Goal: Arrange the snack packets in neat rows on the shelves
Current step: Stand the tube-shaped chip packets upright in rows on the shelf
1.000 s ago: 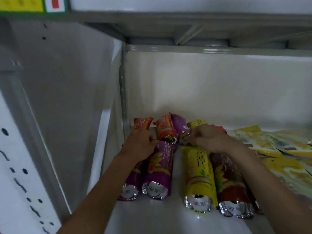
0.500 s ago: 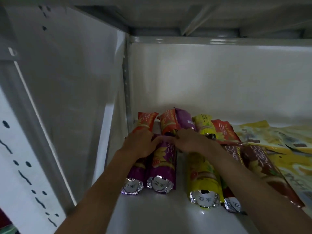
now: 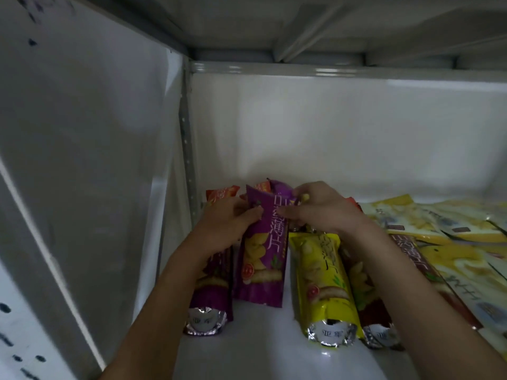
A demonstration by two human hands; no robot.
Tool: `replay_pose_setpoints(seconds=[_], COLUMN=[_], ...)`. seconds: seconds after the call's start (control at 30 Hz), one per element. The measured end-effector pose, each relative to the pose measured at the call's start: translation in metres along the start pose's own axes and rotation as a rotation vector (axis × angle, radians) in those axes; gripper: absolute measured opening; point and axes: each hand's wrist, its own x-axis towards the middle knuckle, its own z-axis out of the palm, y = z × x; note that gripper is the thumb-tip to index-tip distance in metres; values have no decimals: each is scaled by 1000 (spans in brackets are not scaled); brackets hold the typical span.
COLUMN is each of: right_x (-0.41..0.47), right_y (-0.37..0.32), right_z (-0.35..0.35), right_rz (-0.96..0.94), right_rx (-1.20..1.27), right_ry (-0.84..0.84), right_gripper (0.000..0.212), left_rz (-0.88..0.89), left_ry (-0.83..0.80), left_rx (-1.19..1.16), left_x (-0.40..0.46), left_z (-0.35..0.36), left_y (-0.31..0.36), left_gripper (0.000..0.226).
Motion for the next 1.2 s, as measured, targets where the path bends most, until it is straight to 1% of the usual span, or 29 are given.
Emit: replay_pose_setpoints(seconds=[0.03, 0.1, 0.17, 0.23, 0.3, 0.33, 0.37, 0.47, 0.57, 0.63, 0.73, 0.8, 0.97, 1.07, 1.13, 1.2], right_x=[-3, -8, -8, -4, -1, 0, 1, 10, 19, 22, 25, 24, 26, 27, 29, 31], right_y=[-3, -9, -14, -21, -29, -33, -36, -40, -42, -43, -40, -37, -35, -34, -34, -34], right_z=[-1, -4, -6, -10, -16, -20, -23, -30, -37, -45, -57, -62, -68, -71, -72, -72], right_rz=[-7, -30, -82, -130, -163, -173, -182, -224, -292, -337, -392, -421, -416, -419, -429, -434], right_rx=[17, 94, 152, 218, 319, 350, 349, 298, 323, 345, 314, 312, 376, 409, 437, 424], right_ry=[37, 115, 187, 244, 277, 251, 215, 162, 130, 87, 10, -11, -1, 51, 86, 120], right_gripper=[21, 35, 46, 46, 38, 32, 32, 39, 41, 38, 29, 28, 31, 31, 31, 29], left_rz=[-36, -97, -104, -53, -4, 16, 33, 74, 116, 135, 151, 160, 164, 169, 194, 228], left_ry=[10, 62, 128, 147, 136, 134, 138, 133, 107, 93, 98, 84, 31, -28, -50, -38], left_rx=[-102, -281, -385, -430, -493, -531, -557, -560, -520, -500, -467, -457, -403, -381, -406, -399], left_x=[1, 5, 7, 11, 15, 17, 20, 29, 36, 40, 43, 43, 48, 51, 52, 54], left_z=[-1, -3, -7, -11, -16, -19, -22, -29, -37, -41, -47, -49, -53, -56, -57, -56], left_y=[2, 6, 14, 25, 36, 40, 43, 52, 57, 60, 64, 68, 81, 92, 92, 88], left_gripper=[22, 29, 33, 30, 28, 27, 26, 26, 24, 23, 24, 23, 24, 23, 28, 32])
